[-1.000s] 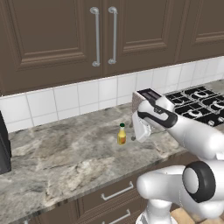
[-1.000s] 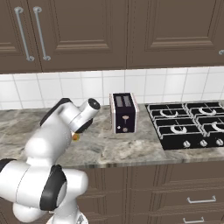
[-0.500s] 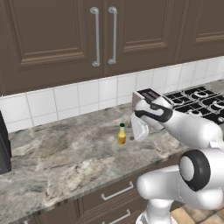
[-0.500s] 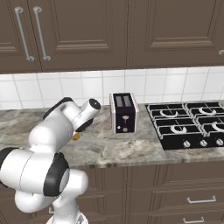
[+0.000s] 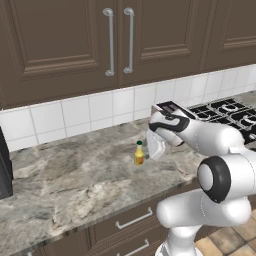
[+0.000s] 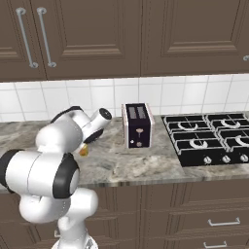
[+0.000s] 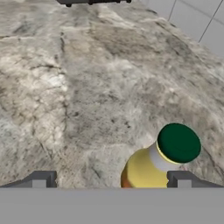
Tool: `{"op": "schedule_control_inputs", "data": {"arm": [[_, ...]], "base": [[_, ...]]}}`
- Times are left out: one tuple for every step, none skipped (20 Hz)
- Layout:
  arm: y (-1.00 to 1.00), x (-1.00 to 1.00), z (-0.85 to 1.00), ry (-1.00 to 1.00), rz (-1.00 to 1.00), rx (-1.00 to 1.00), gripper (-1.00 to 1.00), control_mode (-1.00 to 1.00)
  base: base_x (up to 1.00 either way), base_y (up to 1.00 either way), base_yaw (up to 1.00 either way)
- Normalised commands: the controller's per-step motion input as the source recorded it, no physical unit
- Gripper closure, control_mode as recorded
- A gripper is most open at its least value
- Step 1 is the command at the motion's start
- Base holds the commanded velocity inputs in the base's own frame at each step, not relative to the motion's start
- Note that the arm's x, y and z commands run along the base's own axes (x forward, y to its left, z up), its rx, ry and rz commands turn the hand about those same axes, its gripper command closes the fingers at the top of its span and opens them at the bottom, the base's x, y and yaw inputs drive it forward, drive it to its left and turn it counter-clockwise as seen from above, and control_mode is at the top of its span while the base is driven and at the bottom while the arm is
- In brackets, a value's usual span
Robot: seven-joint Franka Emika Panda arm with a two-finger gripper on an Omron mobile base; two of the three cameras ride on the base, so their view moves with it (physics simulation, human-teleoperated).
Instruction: Place the mustard and ketchup from the counter to the top shelf of the fridge. If the existing items in the fridge are on the top shelf, move them to other shelves.
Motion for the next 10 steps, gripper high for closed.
{"op": "schedule_control_inputs", "data": {"arm": [[0.04, 0.19, -0.06, 0.03, 0.0, 0.0, -1.0, -1.0], [0.03, 0.19, -0.08, 0.02, 0.0, 0.0, -1.0, -1.0], [0.01, 0.17, -0.07, 0.01, 0.0, 0.0, -1.0, -1.0], [0.0, 0.15, -0.06, 0.01, 0.0, 0.0, -1.0, -1.0], [0.0, 0.14, -0.05, 0.01, 0.0, 0.0, -1.0, -1.0], [0.0, 0.12, -0.05, 0.0, 0.0, 0.0, -1.0, -1.0], [0.0, 0.13, -0.04, 0.0, 0.0, 0.0, -1.0, -1.0], [0.0, 0.12, -0.03, 0.0, 0.0, 0.0, -1.0, -1.0], [0.0, 0.1, -0.03, 0.0, 0.0, 0.0, -1.0, -1.0], [0.0, 0.05, -0.04, 0.0, 0.0, 0.0, -1.0, -1.0]], "base": [[0.0, 0.0, 0.0], [0.0, 0.0, 0.0], [0.0, 0.0, 0.0], [0.0, 0.0, 0.0], [0.0, 0.0, 0.0], [0.0, 0.0, 0.0], [0.0, 0.0, 0.0], [0.0, 0.0, 0.0], [0.0, 0.0, 0.0], [0.0, 0.0, 0.0]]}}
